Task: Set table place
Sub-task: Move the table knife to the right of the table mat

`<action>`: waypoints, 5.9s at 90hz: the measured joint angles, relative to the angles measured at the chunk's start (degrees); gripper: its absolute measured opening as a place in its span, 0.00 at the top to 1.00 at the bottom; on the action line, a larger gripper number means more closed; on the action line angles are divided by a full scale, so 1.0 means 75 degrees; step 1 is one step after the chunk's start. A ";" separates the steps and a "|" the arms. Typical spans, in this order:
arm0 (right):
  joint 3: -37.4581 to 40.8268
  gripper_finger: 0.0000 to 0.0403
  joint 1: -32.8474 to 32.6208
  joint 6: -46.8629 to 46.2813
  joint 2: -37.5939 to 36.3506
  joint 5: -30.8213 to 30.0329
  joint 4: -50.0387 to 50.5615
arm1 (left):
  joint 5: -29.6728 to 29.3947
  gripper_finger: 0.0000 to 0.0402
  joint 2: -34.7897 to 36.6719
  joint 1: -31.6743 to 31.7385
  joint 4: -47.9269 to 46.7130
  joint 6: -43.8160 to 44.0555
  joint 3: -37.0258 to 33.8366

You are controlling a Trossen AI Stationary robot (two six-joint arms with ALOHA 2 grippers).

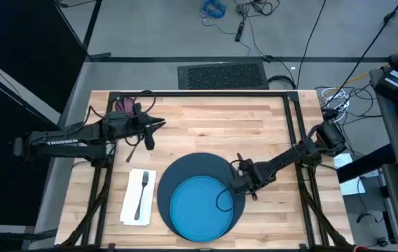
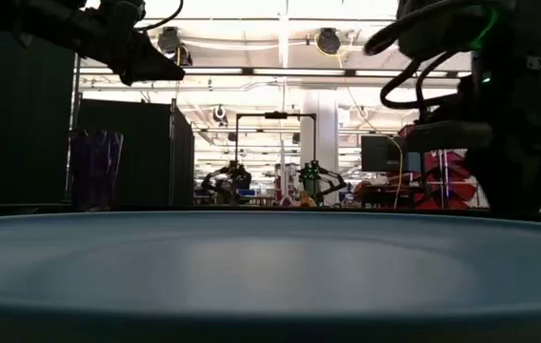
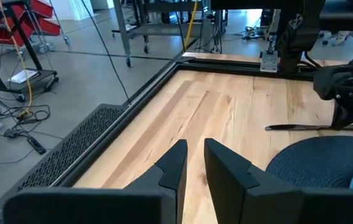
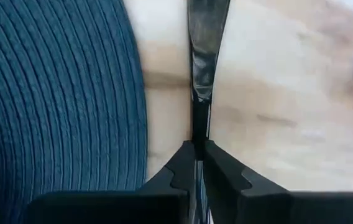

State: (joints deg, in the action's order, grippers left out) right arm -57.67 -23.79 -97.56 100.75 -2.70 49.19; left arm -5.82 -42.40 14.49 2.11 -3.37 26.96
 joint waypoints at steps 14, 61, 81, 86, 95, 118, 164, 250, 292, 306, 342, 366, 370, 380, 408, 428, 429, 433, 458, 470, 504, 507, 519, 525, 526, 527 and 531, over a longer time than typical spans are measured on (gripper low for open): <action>0.0000 0.97 -0.0409 -0.0957 0.0000 0.0181 -0.0045 | 0.0000 0.89 -0.0001 -0.0001 -0.0006 -0.0001 0.0000; 0.0012 0.97 -0.1771 -0.3248 0.0012 0.0198 -0.1601 | 0.0000 0.89 -0.0001 -0.0001 -0.0012 -0.0022 0.0000; 0.0009 0.97 -0.2079 -0.3817 0.0006 0.0153 -0.1330 | 0.0000 0.89 0.0000 -0.0009 -0.0096 0.0047 0.0001; 0.0011 0.97 -0.2127 -0.3843 0.0006 0.0157 -0.1350 | 0.0000 0.89 0.0000 -0.0046 -0.0213 0.0085 0.0003; 0.0012 0.97 -0.2151 -0.3850 0.0006 0.0174 -0.1386 | 0.0000 0.89 -0.0001 -0.0122 -0.0265 0.0136 0.0003; 0.0012 0.97 -0.2154 -0.3717 0.0006 0.0146 -0.1399 | 0.0000 0.89 -0.0001 -0.0281 -0.0233 0.0084 0.0003; 0.0017 0.85 -0.2142 -0.3242 0.0026 0.0149 -0.1371 | 0.0000 0.89 0.0001 -0.0301 -0.0213 -0.0001 0.0003; -0.0844 0.78 -0.1492 -0.1636 -0.0433 0.0199 0.0361 | 0.0000 0.89 0.0000 -0.0301 0.0070 -0.0425 0.0003; -0.1126 0.79 -0.1045 -0.0686 -0.0627 0.0066 0.1676 | 0.0000 0.89 -0.0001 -0.0295 0.0061 -0.0628 0.0003; -0.0725 0.79 -0.0666 -0.0222 -0.0616 -0.0258 0.1290 | 0.0000 0.89 -0.0001 -0.0292 0.0062 -0.0622 0.0003; -0.0152 0.79 -0.0711 -0.0276 -0.0612 -0.0189 -0.0526 | 0.0000 0.89 0.0001 -0.0293 0.0061 -0.0707 0.0003; -0.0152 0.79 -0.1578 -0.1782 -0.0566 -0.0217 -0.0638 | 0.0000 0.89 -0.0001 -0.0295 0.0067 -0.0812 0.0003; -0.0152 0.79 -0.1675 -0.1899 -0.0494 -0.0229 -0.0780 | -0.0001 0.89 -0.0001 -0.0294 0.0066 -0.0807 0.0003; -0.0152 0.79 -0.1763 -0.1973 -0.0250 -0.0216 -0.1150 | -0.0002 0.89 0.0001 -0.0293 0.0135 -0.0806 0.0003; -0.0172 0.79 -0.1771 -0.2036 0.0070 -0.0224 -0.1163 | -0.0003 0.89 0.0000 -0.0292 0.0271 -0.0800 0.0003; -0.0172 0.79 -0.1915 -0.2323 0.0077 -0.0250 -0.1161 | 0.0000 0.89 -0.0001 -0.0293 0.0268 -0.0800 0.0003; -0.0172 0.79 -0.1922 -0.2336 0.0079 -0.0250 -0.1159 | 0.0000 0.89 -0.0001 -0.0292 0.0268 -0.0800 0.0003; -0.0172 0.79 -0.1943 -0.2353 0.0079 -0.0258 -0.1159 | 0.0000 0.89 0.0000 -0.0293 0.0268 -0.0800 0.0003; -0.0833 0.79 -0.1929 -0.2261 0.0114 -0.0246 0.0151 | -0.0001 0.89 -0.0001 -0.0292 0.0270 -0.0800 0.0003; -0.0985 0.79 -0.1929 -0.2324 0.0111 -0.0225 0.0273 | 0.0000 0.89 0.0000 -0.0292 0.0280 -0.0800 0.0003; -0.0988 0.79 -0.1929 -0.2527 0.0216 -0.0219 0.0070 | -0.0003 0.89 -0.0001 -0.0292 0.0280 -0.0803 0.0003; -0.0988 0.79 -0.1929 -0.2532 0.0279 -0.0202 0.0037 | 0.0000 0.89 0.0001 -0.0292 0.0280 -0.0806 0.0003; -0.0988 0.79 -0.1929 -0.2535 0.0464 -0.0016 -0.0051 | -0.0002 0.89 -0.0001 -0.0295 0.0282 -0.0806 0.0003; -0.0988 0.79 -0.1929 -0.2538 0.0549 0.0143 0.0012 | 0.0000 0.89 0.0001 -0.0295 0.0281 -0.0806 0.0003; -0.0988 0.79 -0.1929 -0.2538 0.0554 0.0164 0.0022 | 0.0000 0.89 0.0001 -0.0295 0.0280 -0.0806 0.0003; -0.0988 0.79 -0.1929 -0.2538 0.0561 0.0181 0.0032 | 0.0000 0.89 0.0001 -0.0293 0.0282 -0.0806 0.0003; -0.0985 0.79 -0.1929 -0.2538 0.0571 0.0207 0.0070 | -0.0001 0.89 0.0001 -0.0292 0.0280 -0.0806 0.0003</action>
State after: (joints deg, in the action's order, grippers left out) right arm -65.06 -38.26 -116.60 105.03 -1.15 49.71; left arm -5.83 -42.40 12.29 4.21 -9.41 26.98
